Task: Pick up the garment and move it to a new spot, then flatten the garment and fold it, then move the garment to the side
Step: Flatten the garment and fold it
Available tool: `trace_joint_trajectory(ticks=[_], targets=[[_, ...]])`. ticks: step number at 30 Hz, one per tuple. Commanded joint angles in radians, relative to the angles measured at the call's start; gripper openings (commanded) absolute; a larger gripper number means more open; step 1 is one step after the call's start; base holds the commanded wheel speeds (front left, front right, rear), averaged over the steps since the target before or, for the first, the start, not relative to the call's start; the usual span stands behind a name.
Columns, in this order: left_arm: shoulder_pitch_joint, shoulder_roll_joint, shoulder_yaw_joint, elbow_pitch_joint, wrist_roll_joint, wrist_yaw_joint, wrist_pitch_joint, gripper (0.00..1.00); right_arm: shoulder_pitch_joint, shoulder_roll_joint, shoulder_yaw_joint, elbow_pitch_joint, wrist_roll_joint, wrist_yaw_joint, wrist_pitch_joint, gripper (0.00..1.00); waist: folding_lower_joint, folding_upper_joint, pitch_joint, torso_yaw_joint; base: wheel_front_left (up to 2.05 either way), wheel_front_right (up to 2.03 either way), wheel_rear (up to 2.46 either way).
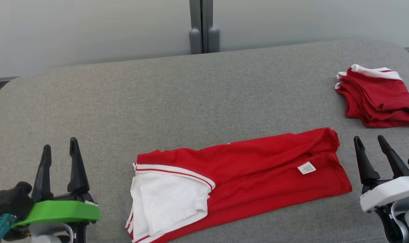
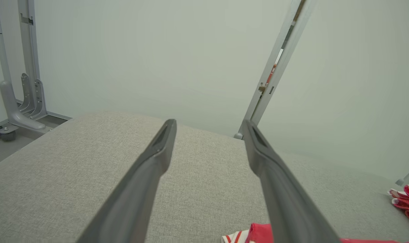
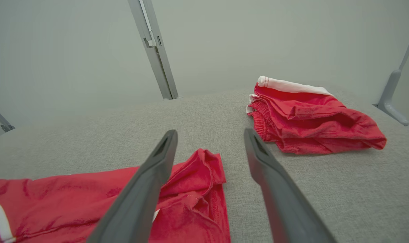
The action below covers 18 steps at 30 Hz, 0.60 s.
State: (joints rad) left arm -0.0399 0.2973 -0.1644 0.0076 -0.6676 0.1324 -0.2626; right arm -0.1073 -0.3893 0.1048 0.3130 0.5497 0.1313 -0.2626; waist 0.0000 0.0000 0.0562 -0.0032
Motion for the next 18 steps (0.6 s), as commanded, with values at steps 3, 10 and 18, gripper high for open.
trace_joint_trajectory(ticks=[3,10,18], targets=[[0.012,-0.063,0.046,0.025,0.052,-0.056,-0.002,1.0,-0.01,0.01,-0.016,0.013,-0.013,-0.001,-0.002,1.0,0.0,0.0,0.018,-0.001,0.0,0.0,0.0],[-0.023,-0.146,0.096,0.09,0.143,-0.141,-0.002,1.0,-0.129,0.02,0.027,0.107,0.016,-0.001,0.039,1.0,0.0,0.0,0.033,-0.012,0.0,0.0,0.0],[-0.057,-0.188,0.125,0.152,0.2,-0.191,-0.002,1.0,-0.297,0.032,0.115,0.307,0.085,-0.001,0.218,1.0,0.0,0.0,0.046,-0.01,0.0,0.0,0.0]])
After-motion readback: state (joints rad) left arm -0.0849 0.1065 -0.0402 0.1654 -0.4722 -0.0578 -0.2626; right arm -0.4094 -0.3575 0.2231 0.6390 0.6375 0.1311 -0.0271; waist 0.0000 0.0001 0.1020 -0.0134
